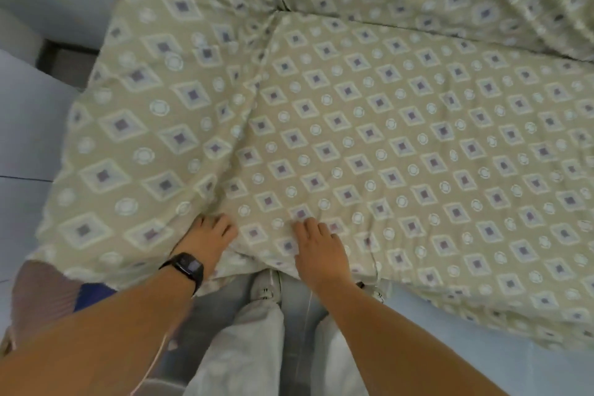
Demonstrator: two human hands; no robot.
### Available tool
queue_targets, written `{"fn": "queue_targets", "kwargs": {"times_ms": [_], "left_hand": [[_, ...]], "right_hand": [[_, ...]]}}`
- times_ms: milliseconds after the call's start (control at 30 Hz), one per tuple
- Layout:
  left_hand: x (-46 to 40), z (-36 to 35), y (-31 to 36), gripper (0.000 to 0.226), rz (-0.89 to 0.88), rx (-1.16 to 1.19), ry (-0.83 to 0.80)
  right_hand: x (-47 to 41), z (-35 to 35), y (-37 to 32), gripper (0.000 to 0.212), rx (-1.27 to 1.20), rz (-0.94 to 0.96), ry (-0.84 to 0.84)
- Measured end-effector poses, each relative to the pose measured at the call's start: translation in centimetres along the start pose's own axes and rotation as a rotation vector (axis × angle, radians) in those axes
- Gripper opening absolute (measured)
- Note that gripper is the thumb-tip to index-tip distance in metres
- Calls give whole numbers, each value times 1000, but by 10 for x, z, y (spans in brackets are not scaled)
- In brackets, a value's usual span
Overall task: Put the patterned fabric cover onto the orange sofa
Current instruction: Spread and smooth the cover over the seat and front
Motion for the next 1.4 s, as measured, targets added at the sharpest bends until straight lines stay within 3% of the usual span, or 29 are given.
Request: {"fn": "queue_targets", "kwargs": {"times_ms": [133,200,267,400,533,700,767,900,1067,1300,1400], "left_hand": [[3,-26,3,55,65,-248,-253],[5,-24,5,51,95,-249,-329],[13,1,10,41,52,-113,-230],[56,78,29,32,-183,92,90],[125,165,50,32,-208,254,167],[210,273,89,35,-233,514,268],[231,300,110,36,-273,511,273],[251,353,164,36,-341,440,294],[233,430,242,35,-358,409,335],[226,531,394,32,-364,629,372],[232,551,440,33,-404,656,395]], "right_hand": [[13,-13,-21,55,-28,-4,-215],[25,-11,-26,60,-79,-20,-313],[42,6,-28,63,-156,-45,-332],[79,75,-20,61,-306,-144,-210],[138,167,0,53,-312,-241,-98],[235,269,31,47,-639,-341,94],[269,294,49,44,-725,-357,159],[324,325,106,39,-857,-386,281],[362,364,209,38,-843,-324,396],[437,410,371,30,-783,-239,474],[452,418,407,27,-773,-222,455]]}}
Point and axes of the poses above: each hand's wrist, its own x-axis away from the middle knuckle, its own z-axis out of the back of the hand, y = z × x, the point moved 5 cm from there along -x, towards the middle knuckle, and after that the axes turned 10 degrees about -z, right-handed, at the moved point
